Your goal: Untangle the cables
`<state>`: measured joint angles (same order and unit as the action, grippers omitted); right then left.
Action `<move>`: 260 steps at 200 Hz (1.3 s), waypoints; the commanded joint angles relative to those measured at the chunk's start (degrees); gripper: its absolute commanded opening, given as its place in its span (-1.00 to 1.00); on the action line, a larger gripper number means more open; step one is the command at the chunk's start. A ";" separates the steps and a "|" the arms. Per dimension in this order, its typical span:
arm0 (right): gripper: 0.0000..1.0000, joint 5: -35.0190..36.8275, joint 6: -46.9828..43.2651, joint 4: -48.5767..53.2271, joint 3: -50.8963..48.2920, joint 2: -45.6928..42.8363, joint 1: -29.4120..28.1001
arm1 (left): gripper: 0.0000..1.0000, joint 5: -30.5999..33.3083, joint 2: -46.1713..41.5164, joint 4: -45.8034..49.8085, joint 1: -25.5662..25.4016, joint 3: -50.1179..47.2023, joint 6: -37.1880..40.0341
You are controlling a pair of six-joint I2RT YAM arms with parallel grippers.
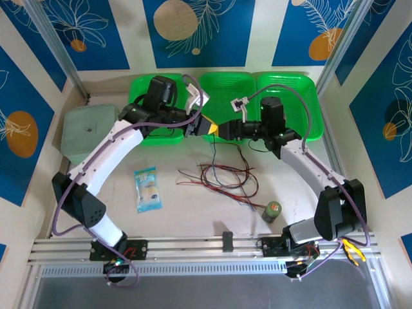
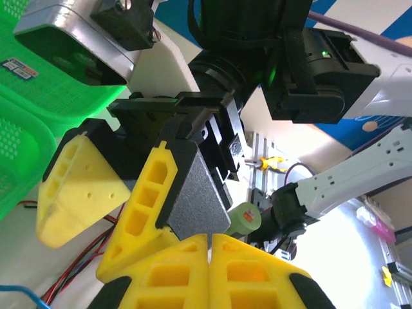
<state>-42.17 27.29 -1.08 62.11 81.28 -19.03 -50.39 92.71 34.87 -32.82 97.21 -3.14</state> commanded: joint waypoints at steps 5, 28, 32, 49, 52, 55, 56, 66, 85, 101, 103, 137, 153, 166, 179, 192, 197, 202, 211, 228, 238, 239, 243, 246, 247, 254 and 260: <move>0.16 -4.88 -0.31 -2.54 0.53 1.55 -1.37 | -1.00 1.76 1.74 5.54 -1.31 5.19 4.45; 0.16 -6.20 -0.22 -2.99 0.95 3.13 -2.67 | -1.00 2.27 2.58 7.57 -1.89 6.76 5.42; 0.16 -6.46 -0.01 -3.40 1.00 3.46 -2.85 | -1.00 2.23 2.57 7.58 -1.89 6.77 5.38; 0.10 -6.52 0.27 -3.75 1.63 4.87 -3.98 | -1.00 2.10 2.74 7.41 -2.03 6.77 4.86; 0.07 -6.52 0.37 -3.82 1.80 5.17 -4.12 | -1.00 2.01 2.70 7.36 -2.04 6.77 4.77; 0.03 -6.45 0.46 -3.86 2.03 5.47 -4.29 | -1.00 1.97 2.66 7.32 -2.04 6.77 4.68; 0.02 -6.44 0.52 -3.85 2.09 5.60 -4.32 | -1.00 1.97 2.66 7.23 -2.06 6.77 4.66; -0.10 -6.26 1.40 -4.37 2.77 6.71 -4.62 | -1.00 1.67 2.51 6.85 -2.05 6.68 4.30; -0.44 -6.55 3.94 -4.92 4.42 8.51 -4.61 | -1.00 1.70 2.02 6.26 -2.00 6.58 3.85; -0.76 -7.20 5.29 -6.10 5.04 8.79 -4.41 | -1.00 2.24 1.96 6.93 -1.98 6.85 4.26; -0.83 -7.13 5.31 -6.19 5.04 8.74 -4.43 | -1.00 2.21 1.89 7.00 -1.94 6.90 4.34; -1.00 -3.24 5.04 -5.84 4.48 6.07 -4.06 | -1.00 5.43 1.35 8.01 -1.90 7.19 4.39; -1.00 1.39 5.13 -5.97 3.50 2.73 -2.74 | -1.00 9.59 -0.02 8.00 -1.81 7.21 3.91; -1.00 5.36 4.86 -6.00 2.81 -0.79 -1.53 | -1.00 12.30 -1.97 7.18 -1.69 7.16 3.10; -1.00 9.67 4.37 -5.85 2.58 -4.83 -0.72 | -1.00 14.11 -3.47 7.78 -1.67 8.80 2.91; -1.00 13.30 3.07 -5.69 3.33 -8.95 -0.72 | -1.00 16.25 -2.97 11.47 -1.63 14.48 2.96; -1.00 14.46 2.42 -5.44 3.93 -10.32 -0.89 | -1.00 16.77 -2.29 13.48 -1.56 17.33 3.15; -1.00 15.60 1.85 -5.19 4.66 -11.52 -1.14 | -1.00 17.38 -1.38 15.45 -1.54 20.62 3.39; -1.00 17.19 0.95 -4.73 6.01 -13.17 -1.57 | -1.00 18.23 0.35 18.74 -1.55 26.20 3.53; -1.00 20.02 -1.02 -4.13 8.16 -15.52 -2.06 | -1.00 20.24 2.26 21.03 -1.55 32.94 2.83; -1.00 22.30 -1.77 -4.17 8.85 -16.82 -2.25 | -1.00 22.44 2.18 19.93 -1.55 34.41 2.00; -1.00 22.48 -1.87 -4.22 8.92 -16.92 -2.29 | -1.00 22.75 2.11 19.78 -1.59 34.43 1.91; -1.00 23.13 -2.28 -4.40 9.13 -17.37 -2.26 | -1.00 23.86 1.93 19.06 -1.56 34.61 1.59; -1.00 23.62 -2.58 -4.55 9.29 -17.71 -2.37 | -1.00 24.75 1.67 18.47 -1.59 34.70 1.43; -1.00 23.89 -2.72 -4.59 9.32 -17.81 -2.35 | -1.00 25.00 1.55 18.30 -1.57 34.71 1.45; -1.00 25.64 -3.27 -5.11 9.50 -18.59 -2.46 | -1.00 27.61 0.88 16.89 -1.58 34.65 1.06; -1.00 26.91 -3.71 -5.61 9.52 -19.11 -2.42 | -1.00 30.02 0.10 15.81 -1.55 34.55 0.92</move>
<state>-23.33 27.27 -6.48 70.46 63.99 -21.28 -29.69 92.97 50.26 -34.37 131.33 -0.60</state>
